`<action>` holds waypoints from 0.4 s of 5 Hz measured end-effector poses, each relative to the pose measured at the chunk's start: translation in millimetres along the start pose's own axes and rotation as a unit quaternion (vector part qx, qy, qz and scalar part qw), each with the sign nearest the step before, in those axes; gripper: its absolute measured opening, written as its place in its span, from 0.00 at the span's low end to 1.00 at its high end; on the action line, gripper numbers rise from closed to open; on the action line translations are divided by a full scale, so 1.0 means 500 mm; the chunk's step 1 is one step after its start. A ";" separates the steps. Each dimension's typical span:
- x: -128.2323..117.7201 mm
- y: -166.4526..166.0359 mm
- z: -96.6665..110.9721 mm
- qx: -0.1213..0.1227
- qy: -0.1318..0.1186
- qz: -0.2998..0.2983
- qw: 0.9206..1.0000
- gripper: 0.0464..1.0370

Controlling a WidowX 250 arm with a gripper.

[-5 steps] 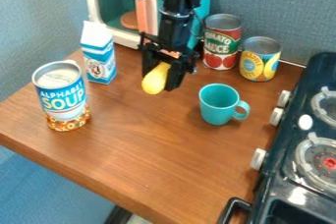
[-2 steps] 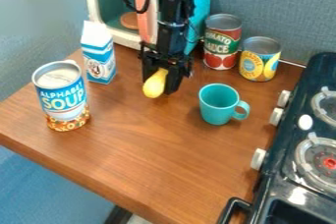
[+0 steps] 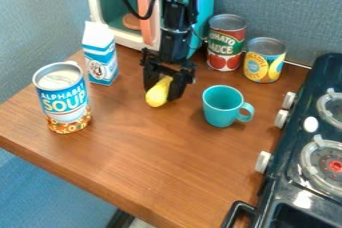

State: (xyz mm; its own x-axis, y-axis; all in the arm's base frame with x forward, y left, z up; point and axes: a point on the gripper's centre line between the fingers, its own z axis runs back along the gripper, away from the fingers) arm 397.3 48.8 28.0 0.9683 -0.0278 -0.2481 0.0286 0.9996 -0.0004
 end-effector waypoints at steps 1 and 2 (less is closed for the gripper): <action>0.004 -0.004 -0.004 -0.005 -0.007 0.006 1.000 0.97; 0.004 -0.007 -0.009 -0.010 -0.010 0.006 1.000 0.97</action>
State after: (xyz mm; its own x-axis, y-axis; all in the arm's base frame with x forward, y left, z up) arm 398.1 45.5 23.2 0.9732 -0.0152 -0.2293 0.0118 0.9998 -0.0160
